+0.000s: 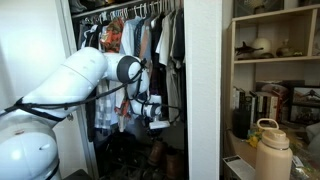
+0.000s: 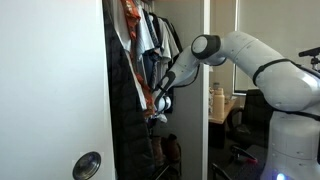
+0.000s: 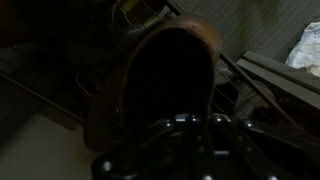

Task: Move the left brown boot on the shoe rack to the left

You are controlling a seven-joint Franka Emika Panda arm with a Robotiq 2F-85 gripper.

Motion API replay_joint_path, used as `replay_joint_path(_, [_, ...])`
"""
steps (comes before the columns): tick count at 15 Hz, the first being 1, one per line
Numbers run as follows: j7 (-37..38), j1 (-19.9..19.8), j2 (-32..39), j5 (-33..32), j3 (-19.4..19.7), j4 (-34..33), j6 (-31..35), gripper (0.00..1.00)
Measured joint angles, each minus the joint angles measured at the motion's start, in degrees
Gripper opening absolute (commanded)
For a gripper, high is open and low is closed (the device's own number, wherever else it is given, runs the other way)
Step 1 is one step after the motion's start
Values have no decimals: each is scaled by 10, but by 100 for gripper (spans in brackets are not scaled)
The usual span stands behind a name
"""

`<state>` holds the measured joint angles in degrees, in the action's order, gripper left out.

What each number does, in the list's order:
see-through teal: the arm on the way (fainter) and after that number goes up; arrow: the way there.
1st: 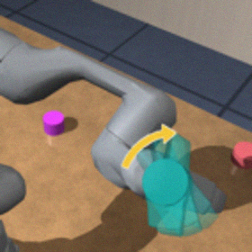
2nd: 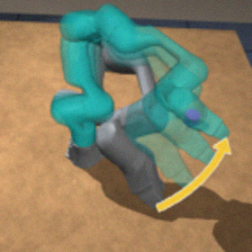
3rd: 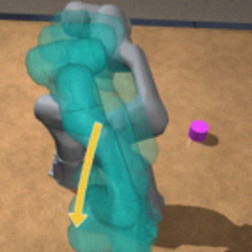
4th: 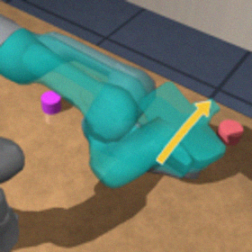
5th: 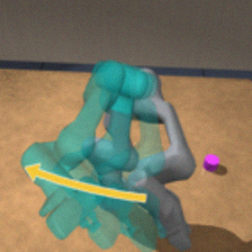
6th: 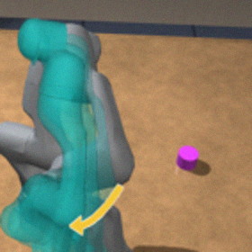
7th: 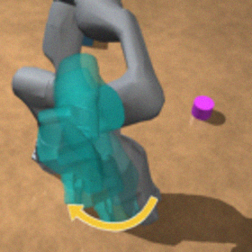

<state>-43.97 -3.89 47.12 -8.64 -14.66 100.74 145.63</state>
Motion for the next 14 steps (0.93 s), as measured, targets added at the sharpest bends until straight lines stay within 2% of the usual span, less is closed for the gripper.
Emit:
replay_joint_path(5, [-71, 0, -11, -1, -13, 20, -4, 5])
replay_joint_path(14, [-196, 32, -30, -26, -17, 40, -6, 5])
